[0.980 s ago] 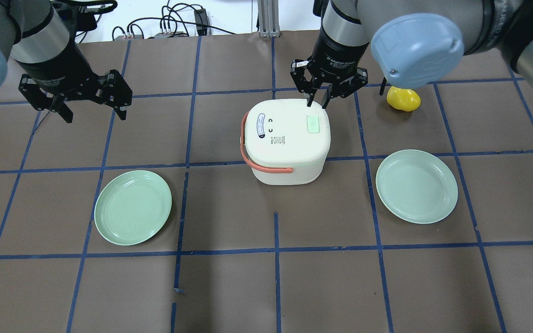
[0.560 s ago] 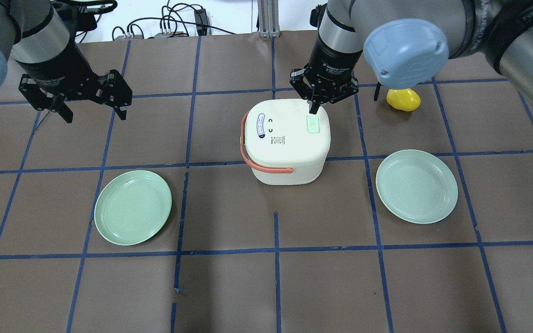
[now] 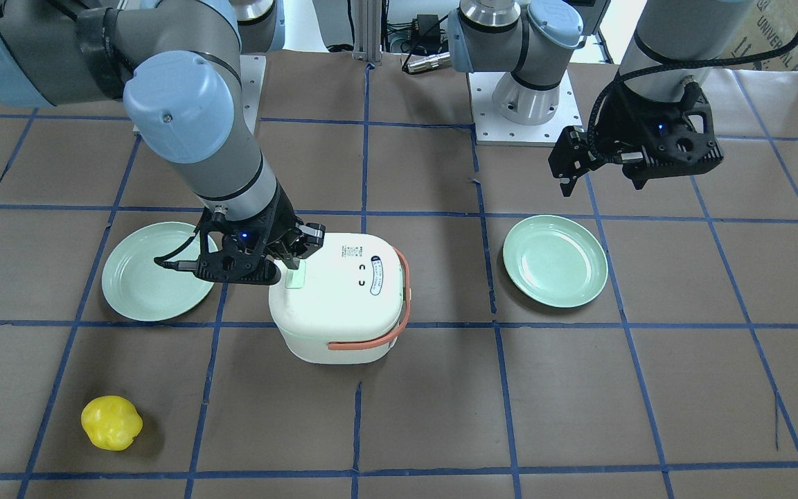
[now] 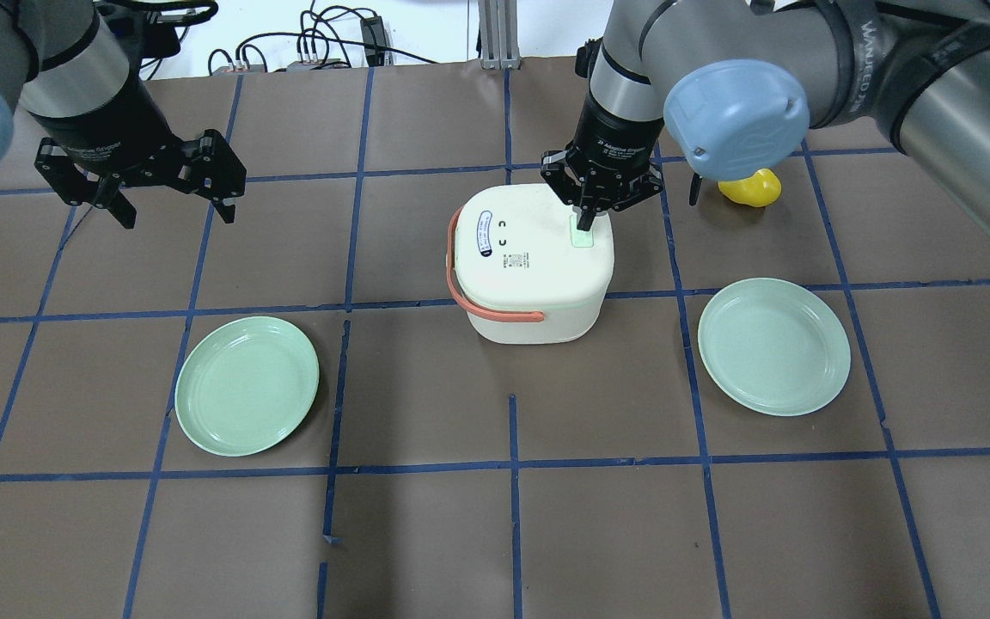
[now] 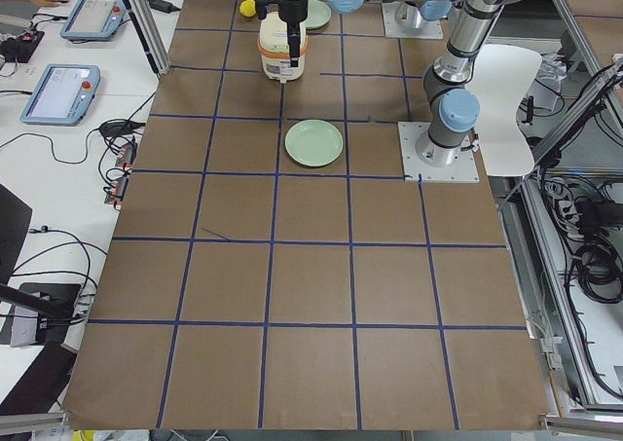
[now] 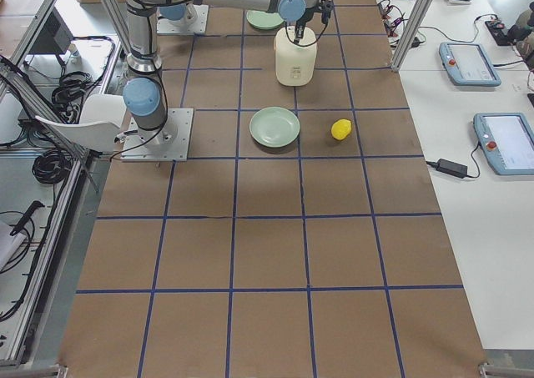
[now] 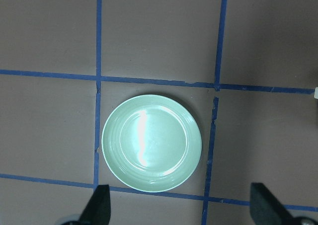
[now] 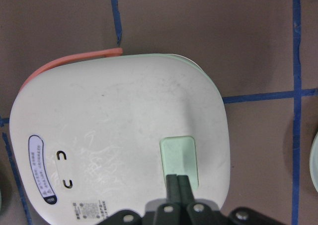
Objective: Press rice cooker button
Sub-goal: 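Press down on the green lid button with the right gripper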
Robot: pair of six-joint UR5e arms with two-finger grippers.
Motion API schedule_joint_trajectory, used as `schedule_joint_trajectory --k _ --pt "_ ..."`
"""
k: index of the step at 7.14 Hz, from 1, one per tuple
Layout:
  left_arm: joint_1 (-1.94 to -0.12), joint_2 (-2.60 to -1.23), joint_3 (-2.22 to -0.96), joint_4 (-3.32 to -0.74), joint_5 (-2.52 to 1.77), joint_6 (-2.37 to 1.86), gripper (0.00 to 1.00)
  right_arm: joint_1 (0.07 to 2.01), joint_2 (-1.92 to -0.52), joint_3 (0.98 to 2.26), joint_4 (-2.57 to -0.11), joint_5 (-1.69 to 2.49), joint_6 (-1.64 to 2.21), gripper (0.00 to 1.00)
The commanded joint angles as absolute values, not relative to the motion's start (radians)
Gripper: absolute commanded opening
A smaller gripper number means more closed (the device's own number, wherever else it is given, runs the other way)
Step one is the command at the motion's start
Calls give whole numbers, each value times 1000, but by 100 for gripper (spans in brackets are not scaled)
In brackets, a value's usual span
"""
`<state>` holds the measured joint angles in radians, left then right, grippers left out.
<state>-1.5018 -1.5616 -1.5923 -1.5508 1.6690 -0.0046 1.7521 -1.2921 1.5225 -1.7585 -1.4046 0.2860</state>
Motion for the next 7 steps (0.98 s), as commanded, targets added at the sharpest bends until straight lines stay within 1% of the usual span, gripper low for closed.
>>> schedule_joint_trajectory --k 1,5,7 --pt "-1502 -1562 -1592 -1551 1669 -5 100 1750 -1279 1525 -1767 -1407 284 8" --pt "-1502 -1562 -1592 -1551 1671 -5 100 1749 -1276 1545 -1782 -1407 282 8" --pt "-1502 -1562 -1592 -1552 1671 -5 100 1750 -1247 1543 -1817 -1408 284 8"
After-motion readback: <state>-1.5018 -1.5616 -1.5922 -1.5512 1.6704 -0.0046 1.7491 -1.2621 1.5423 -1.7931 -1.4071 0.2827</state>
